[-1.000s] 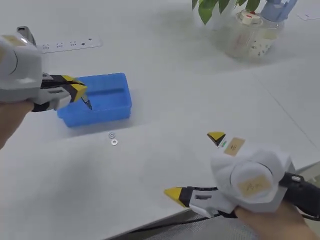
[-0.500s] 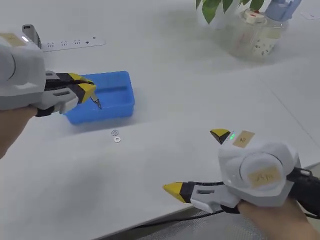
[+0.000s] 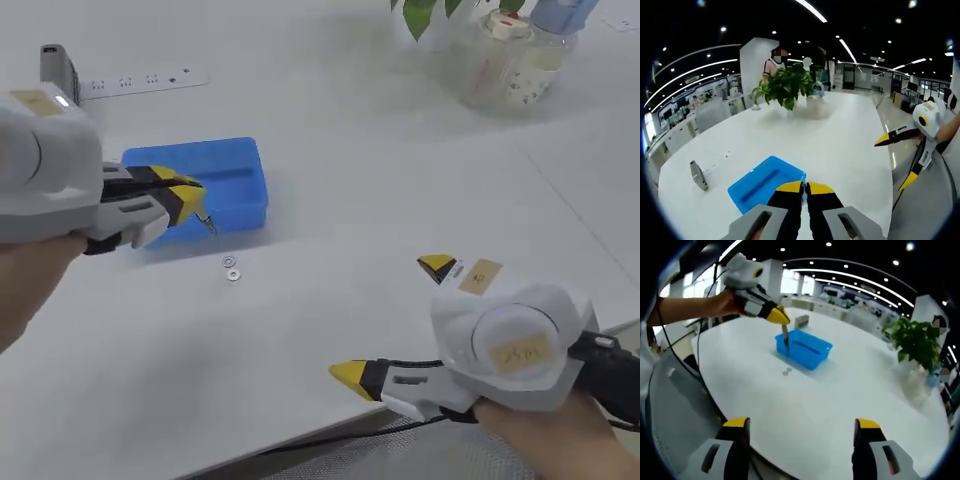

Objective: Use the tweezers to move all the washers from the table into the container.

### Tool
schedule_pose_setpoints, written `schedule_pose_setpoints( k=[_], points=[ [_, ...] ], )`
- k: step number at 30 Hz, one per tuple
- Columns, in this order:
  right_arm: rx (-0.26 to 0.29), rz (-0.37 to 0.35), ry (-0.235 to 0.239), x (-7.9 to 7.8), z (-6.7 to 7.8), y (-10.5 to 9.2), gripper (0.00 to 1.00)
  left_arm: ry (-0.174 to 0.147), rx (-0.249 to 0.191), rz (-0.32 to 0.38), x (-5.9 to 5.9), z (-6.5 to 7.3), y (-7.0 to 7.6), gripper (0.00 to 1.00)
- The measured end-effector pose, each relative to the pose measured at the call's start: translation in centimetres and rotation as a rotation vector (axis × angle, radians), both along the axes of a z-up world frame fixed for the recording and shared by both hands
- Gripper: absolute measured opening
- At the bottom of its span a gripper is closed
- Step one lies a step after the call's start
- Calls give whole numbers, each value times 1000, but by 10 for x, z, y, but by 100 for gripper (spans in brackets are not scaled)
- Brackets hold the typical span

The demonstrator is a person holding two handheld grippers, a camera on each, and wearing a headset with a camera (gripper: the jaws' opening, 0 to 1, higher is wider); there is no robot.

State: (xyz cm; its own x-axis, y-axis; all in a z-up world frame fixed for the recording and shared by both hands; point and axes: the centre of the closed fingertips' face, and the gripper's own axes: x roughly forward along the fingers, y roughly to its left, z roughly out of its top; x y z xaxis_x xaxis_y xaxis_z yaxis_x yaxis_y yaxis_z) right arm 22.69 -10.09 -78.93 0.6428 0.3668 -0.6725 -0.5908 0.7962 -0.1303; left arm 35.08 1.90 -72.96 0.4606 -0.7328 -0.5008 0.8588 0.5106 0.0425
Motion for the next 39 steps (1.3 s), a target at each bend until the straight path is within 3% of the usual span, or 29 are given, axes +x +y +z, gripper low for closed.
schedule_pose_setpoints(
  k=[11, 18, 27, 30, 34, 36, 39],
  points=[
    [-11, 3, 4, 0, -2, -1, 82, 74, -15, 17, -2, -29, -4, 0],
    [-15, 1, 7, 0, -2, -1, 82, 83, -11, 18, -2, -38, -9, 0],
    [-20, 4, 12, -1, -3, -2, 81, 75, 7, 21, 2, -44, -12, 0],
    [-23, 6, 13, -1, -4, -2, 81, 59, 35, 14, 1, -48, -11, 0],
    [-26, 8, 14, -1, -4, -2, 80, 56, 22, 9, -2, -47, -10, 0],
    [-29, 11, 15, -2, -4, -2, 80, 36, 36, 11, 0, -46, -8, 0],
    [-31, 12, 15, -2, -4, -1, 80, 48, 31, 3, -1, -46, -9, 0]
  ],
)
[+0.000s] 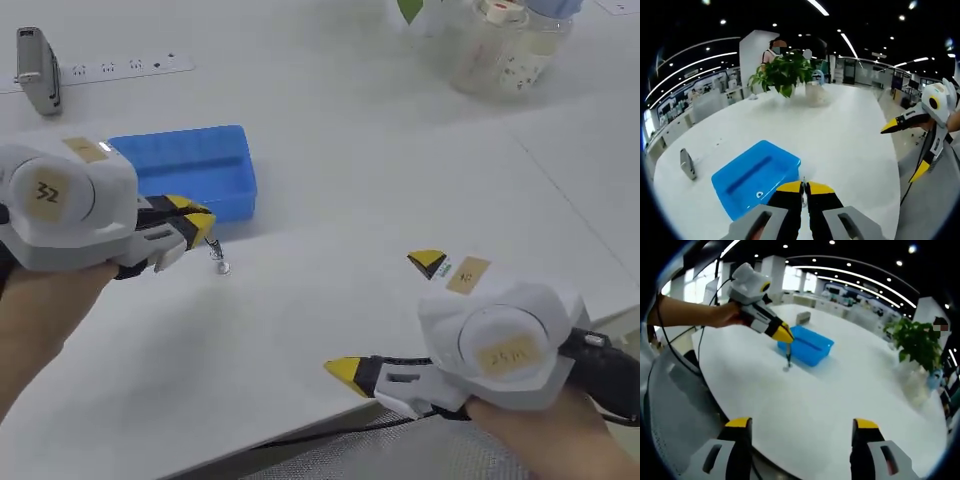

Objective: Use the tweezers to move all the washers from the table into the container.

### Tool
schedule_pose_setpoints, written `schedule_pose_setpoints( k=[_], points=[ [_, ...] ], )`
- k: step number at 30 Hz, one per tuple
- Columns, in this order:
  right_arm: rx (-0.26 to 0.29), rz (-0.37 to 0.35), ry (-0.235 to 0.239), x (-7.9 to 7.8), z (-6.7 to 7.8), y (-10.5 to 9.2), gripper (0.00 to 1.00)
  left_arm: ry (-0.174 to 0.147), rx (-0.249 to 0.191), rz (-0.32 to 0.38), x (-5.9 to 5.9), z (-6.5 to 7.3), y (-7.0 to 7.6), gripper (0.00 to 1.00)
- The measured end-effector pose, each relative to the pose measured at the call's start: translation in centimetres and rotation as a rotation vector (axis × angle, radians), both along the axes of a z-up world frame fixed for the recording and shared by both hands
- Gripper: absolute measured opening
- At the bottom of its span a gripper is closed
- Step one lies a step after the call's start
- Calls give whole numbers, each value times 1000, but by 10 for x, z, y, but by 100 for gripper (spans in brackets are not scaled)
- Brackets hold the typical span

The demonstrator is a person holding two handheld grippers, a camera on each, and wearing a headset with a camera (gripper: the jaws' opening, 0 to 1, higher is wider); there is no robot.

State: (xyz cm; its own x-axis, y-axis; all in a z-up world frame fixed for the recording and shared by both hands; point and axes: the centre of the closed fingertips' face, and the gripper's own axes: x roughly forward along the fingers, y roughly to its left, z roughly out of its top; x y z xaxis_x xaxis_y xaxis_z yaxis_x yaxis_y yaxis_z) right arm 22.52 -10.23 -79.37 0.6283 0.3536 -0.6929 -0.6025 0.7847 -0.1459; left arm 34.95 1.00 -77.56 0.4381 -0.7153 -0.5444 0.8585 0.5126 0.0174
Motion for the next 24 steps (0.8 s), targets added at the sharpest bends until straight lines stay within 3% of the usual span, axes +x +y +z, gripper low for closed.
schedule_pose_setpoints(
  k=[13, 24],
  points=[
    [-7, -1, -9, 1, 1, -1, 79, -2, 35, -35, -6, 2, -3, 0],
    [-6, 3, -12, 1, 1, -1, 79, -33, 10, -54, -9, 31, -4, 0]
  ],
)
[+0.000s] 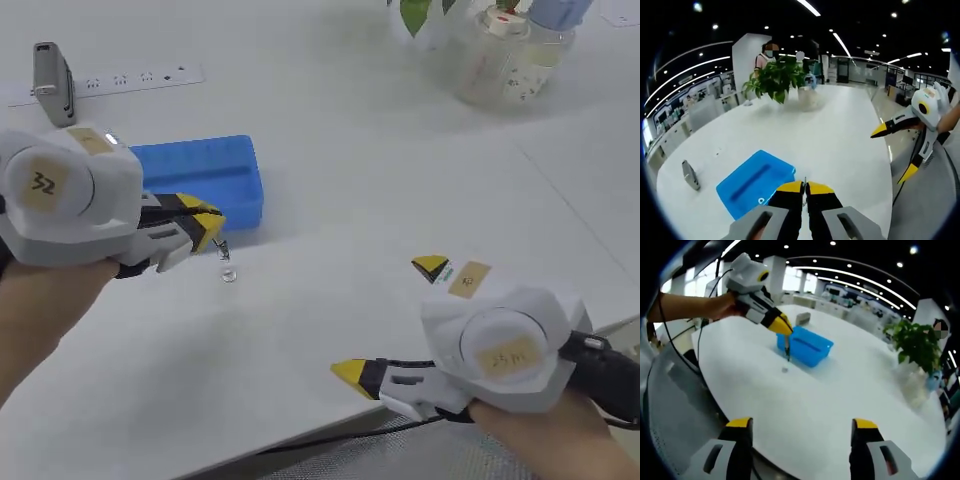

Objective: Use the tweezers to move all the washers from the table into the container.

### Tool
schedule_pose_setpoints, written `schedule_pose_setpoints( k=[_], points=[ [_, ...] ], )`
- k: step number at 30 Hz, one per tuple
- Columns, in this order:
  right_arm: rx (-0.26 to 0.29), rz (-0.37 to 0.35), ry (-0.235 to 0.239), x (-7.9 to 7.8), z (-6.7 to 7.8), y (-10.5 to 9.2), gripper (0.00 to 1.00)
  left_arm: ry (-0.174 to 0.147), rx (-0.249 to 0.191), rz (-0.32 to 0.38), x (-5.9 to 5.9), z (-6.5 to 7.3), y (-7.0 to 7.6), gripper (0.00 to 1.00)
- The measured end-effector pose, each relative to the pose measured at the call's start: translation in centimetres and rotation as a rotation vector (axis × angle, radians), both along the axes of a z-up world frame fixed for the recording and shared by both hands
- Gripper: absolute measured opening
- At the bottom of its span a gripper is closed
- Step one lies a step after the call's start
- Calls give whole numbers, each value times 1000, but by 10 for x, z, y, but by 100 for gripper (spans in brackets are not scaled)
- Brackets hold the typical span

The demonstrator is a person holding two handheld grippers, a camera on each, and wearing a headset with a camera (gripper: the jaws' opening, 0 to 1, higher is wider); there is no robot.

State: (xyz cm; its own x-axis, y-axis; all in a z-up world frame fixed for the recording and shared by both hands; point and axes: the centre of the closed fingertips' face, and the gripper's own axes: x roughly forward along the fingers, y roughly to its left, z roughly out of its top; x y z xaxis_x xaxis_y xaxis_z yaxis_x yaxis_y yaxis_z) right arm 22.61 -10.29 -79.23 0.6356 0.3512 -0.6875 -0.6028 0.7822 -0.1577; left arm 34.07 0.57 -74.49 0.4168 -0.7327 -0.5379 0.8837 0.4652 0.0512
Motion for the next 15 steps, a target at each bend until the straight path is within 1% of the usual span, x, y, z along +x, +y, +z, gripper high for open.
schedule_pose_setpoints(
  k=[3, 4, 7, 9, 12, 14, 15],
  points=[
    [-2, 2, 1, 0, 0, 0, 78, -2, -15, -3, 1, 10, 2, 0],
    [-3, 3, 1, 0, -1, 0, 78, -8, -17, -2, 2, 13, 2, 0],
    [-2, 3, -1, 0, 0, 0, 79, -38, -18, 3, 7, 24, 6, 0],
    [-3, 1, -1, 0, 0, 0, 78, -52, -22, 8, 11, 30, 8, 0],
    [-4, 2, 0, 0, -1, 0, 78, -72, -29, 21, 22, 39, 12, 0],
    [-10, 3, 1, 0, -1, 0, 78, -90, -18, 32, 31, 41, 15, 0],
    [-11, 5, 2, -1, -1, 0, 78, -92, -15, 34, 34, 41, 16, 0]
  ],
)
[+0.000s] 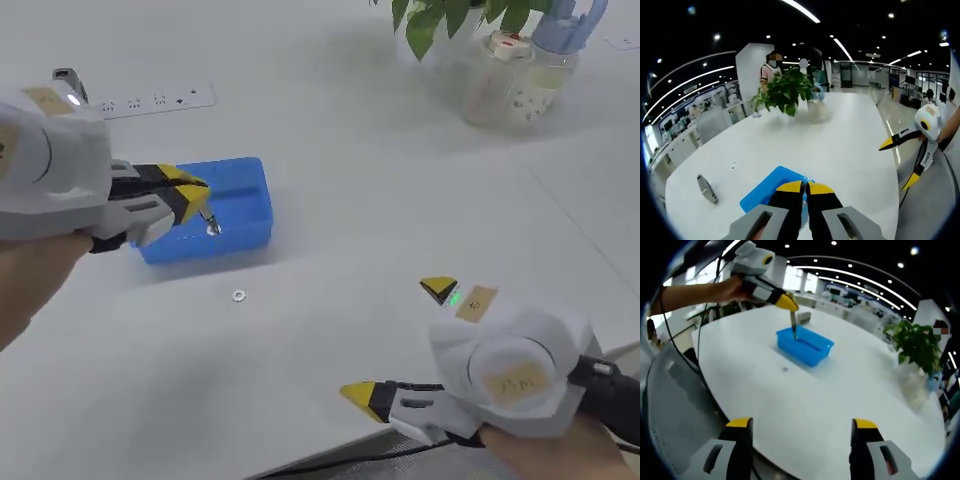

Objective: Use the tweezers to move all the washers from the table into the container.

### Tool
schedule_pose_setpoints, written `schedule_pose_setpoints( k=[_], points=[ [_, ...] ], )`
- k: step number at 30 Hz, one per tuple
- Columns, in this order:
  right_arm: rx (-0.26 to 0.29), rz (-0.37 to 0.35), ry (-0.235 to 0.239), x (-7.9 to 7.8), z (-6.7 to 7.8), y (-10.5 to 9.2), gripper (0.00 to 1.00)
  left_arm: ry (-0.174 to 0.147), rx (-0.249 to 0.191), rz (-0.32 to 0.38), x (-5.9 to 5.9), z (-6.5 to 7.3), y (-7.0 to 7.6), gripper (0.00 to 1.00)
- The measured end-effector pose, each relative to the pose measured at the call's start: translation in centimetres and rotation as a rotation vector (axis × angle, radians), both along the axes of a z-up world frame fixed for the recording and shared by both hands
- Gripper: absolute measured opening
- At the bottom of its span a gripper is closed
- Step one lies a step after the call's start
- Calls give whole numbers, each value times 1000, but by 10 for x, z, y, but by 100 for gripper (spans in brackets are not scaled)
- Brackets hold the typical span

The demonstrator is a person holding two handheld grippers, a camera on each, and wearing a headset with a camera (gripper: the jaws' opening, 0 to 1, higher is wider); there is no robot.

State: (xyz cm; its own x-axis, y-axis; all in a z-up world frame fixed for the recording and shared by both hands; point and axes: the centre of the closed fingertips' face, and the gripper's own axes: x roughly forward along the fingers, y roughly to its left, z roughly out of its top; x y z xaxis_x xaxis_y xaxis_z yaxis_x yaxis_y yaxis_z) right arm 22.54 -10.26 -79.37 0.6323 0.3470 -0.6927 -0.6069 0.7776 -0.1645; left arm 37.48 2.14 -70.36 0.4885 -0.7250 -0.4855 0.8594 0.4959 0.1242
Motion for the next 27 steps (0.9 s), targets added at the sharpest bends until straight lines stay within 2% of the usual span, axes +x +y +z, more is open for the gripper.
schedule_pose_setpoints(
  k=[3, 9, 17, 27],
  points=[
    [-5, -1, 2, 0, -1, -1, 79, -3, -6, 14, 10, 0, 3, 0],
    [-10, -5, 7, 0, -2, -2, 78, 16, -11, 42, 25, -11, 6, 0],
    [-10, -8, 11, 0, -2, -2, 78, 20, 19, 41, 33, -24, 7, 0],
    [-8, -5, 11, 0, -2, -1, 78, 62, 67, 51, 40, -52, 11, 0]
  ],
)
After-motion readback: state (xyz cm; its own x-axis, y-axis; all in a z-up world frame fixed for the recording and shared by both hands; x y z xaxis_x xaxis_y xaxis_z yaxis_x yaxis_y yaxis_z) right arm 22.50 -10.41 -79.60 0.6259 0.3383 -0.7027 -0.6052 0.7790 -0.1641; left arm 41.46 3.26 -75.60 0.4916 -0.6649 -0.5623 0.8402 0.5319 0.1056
